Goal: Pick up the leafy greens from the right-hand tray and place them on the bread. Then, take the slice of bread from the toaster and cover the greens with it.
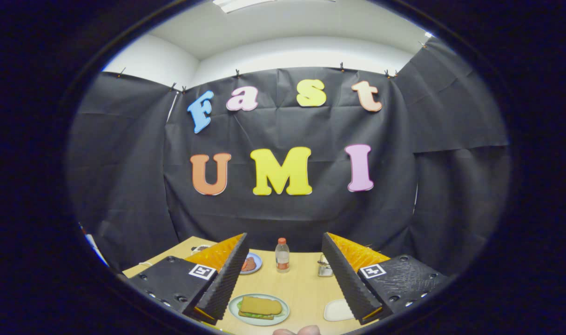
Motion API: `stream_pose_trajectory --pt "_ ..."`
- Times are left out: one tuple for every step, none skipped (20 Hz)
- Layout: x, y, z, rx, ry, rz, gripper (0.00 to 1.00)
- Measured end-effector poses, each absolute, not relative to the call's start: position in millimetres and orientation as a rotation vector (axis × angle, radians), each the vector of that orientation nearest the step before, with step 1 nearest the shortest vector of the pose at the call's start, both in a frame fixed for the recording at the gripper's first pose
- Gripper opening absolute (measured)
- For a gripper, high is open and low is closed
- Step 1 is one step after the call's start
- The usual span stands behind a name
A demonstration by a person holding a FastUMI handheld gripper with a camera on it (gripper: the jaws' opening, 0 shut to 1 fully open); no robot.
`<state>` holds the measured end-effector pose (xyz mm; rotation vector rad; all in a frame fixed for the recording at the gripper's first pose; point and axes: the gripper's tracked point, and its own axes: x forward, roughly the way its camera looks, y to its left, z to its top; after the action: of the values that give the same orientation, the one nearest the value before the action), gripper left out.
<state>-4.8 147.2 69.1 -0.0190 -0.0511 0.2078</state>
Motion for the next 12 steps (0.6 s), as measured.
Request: stream_pose_trajectory --pt "-9.9 140.9 79.4 -0.02 -0.075 0.2 0.96" --pt "-15.6 136.1 88.2 -0.017 -0.096 0.202 0.96" --pt "-20.6 131.0 95.0 -0.012 -0.106 0.201 0.96" --pt "-23.6 123.5 99.7 -0.001 -0.111 0.194 0.96" --pt "-25.0 118.2 104.2 0.012 -0.116 0.185 0.96" --pt "-26.4 113.3 107.0 0.025 -0.118 0.179 0.96" --pt "-26.6 109.6 109.6 0.031 -0.124 0.177 0.96" --pt "-26.7 107.8 111.9 0.031 -0.128 0.177 0.96" --pt "-27.9 105.7 113.5 0.03 -0.13 0.176 0.96" --pt "-28.7 104.1 115.1 0.036 -0.13 0.175 0.96" --pt "-28.1 103.6 116.0 0.042 -0.134 0.176 0.96" --pt "-27.0 103.7 117.0 0.046 -0.134 0.178 0.96"
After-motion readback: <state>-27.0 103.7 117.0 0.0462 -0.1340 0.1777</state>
